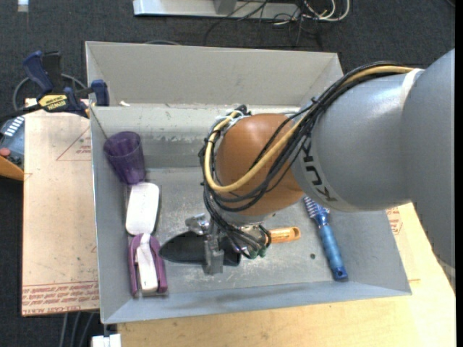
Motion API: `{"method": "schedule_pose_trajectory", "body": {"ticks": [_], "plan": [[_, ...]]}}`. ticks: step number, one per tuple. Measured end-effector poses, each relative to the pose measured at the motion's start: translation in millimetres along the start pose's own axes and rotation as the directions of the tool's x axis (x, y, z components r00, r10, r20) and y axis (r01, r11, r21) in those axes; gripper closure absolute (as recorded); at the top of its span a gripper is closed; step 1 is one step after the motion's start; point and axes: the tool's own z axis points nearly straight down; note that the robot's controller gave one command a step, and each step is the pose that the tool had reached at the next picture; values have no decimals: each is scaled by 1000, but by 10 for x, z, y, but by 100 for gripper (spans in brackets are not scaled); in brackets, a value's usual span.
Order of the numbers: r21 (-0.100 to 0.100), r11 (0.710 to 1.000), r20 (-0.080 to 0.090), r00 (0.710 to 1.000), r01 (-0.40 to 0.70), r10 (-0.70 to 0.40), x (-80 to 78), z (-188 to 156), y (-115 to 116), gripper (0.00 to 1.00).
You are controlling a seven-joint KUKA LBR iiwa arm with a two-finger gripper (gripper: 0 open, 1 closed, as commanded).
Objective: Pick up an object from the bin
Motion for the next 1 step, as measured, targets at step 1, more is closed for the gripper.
{"method": "schedule_pose_trajectory", "body": {"ticks": [1], "plan": [[-1,998,-11,998,-65,65,-25,392,134,100]]}}
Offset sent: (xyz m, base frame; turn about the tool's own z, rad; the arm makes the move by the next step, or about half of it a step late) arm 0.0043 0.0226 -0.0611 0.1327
